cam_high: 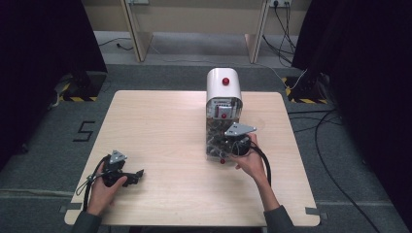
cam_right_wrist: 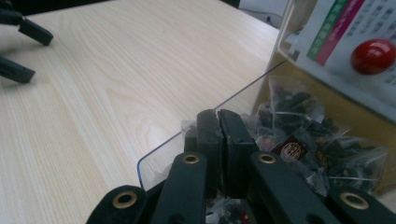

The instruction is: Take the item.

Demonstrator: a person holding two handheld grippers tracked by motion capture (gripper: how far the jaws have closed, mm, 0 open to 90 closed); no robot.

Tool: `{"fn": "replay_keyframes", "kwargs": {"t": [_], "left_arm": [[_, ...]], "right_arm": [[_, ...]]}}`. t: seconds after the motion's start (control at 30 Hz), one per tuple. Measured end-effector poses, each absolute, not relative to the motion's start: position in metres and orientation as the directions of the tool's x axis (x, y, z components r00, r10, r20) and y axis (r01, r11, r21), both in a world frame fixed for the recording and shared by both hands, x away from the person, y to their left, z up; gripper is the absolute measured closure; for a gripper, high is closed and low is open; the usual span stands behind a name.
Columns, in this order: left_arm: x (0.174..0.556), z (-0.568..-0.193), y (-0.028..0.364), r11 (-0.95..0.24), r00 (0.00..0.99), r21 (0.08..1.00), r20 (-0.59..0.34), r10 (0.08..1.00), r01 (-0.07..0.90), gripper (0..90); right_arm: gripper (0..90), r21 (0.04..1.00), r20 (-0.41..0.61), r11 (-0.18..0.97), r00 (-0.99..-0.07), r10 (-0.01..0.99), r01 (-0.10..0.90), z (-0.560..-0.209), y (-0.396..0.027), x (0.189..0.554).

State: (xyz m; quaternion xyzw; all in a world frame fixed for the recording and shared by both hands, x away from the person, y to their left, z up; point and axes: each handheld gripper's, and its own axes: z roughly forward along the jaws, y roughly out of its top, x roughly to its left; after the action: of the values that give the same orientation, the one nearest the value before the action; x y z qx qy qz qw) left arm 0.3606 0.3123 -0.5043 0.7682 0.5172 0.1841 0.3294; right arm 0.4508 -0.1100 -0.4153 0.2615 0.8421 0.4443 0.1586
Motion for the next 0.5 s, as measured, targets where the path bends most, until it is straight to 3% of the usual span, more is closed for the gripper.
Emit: {"fn": "replay_keyframes", "kwargs": {"t": [0.5], "left_arm": [[0.361,-0.504,0.312,-0.248,0.397,0.697,-0.058,0.916,0.673,0.0]], "right_arm": [[88.4,0.862,-0.059,0.438,-0.808,0.587,0.256,-0.4,-0.118,0.447]]}}
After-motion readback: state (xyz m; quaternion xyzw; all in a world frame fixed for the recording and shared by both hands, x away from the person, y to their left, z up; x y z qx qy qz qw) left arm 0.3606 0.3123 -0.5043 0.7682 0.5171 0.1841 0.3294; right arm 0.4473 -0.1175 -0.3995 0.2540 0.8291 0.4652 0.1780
